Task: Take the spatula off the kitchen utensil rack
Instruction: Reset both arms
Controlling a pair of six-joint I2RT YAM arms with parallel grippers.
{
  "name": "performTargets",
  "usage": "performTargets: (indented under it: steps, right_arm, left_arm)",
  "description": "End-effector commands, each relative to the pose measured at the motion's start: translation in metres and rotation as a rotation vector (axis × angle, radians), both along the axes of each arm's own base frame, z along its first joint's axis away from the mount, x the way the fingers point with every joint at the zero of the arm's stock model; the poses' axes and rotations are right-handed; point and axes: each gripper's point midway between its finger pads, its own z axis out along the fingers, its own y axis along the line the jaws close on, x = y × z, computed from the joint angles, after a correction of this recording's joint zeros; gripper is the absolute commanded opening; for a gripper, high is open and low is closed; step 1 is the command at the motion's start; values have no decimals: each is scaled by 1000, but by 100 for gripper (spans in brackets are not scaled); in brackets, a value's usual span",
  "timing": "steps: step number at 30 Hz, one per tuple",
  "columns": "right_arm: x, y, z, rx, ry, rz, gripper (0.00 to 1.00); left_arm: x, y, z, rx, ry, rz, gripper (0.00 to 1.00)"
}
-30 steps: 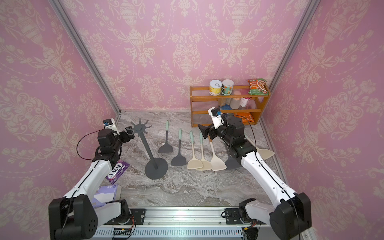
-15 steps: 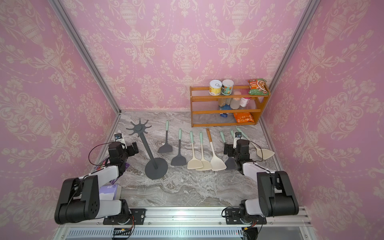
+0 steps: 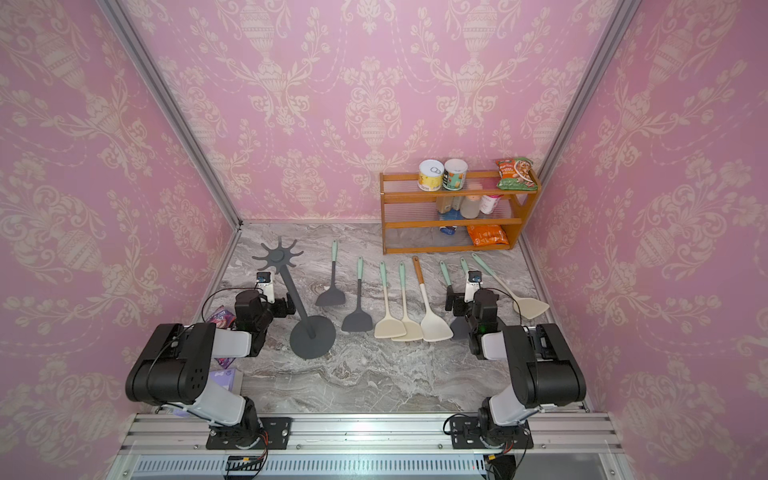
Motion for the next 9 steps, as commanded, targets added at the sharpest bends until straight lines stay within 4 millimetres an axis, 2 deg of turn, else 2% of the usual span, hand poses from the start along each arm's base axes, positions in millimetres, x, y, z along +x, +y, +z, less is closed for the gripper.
performTargets:
  steps: [1, 5, 9]
  right_arm:
    - [6, 2, 15, -15, -56, 3, 100]
    - [6, 6, 16, -15, -67, 24, 100]
    - [5, 2, 15, -2, -61, 14, 100]
  left_arm:
    - [3, 3, 4, 29, -21, 5, 99]
    - [6, 19, 2, 37, 3, 103, 99]
    - [6, 19, 2, 39, 3, 103, 99]
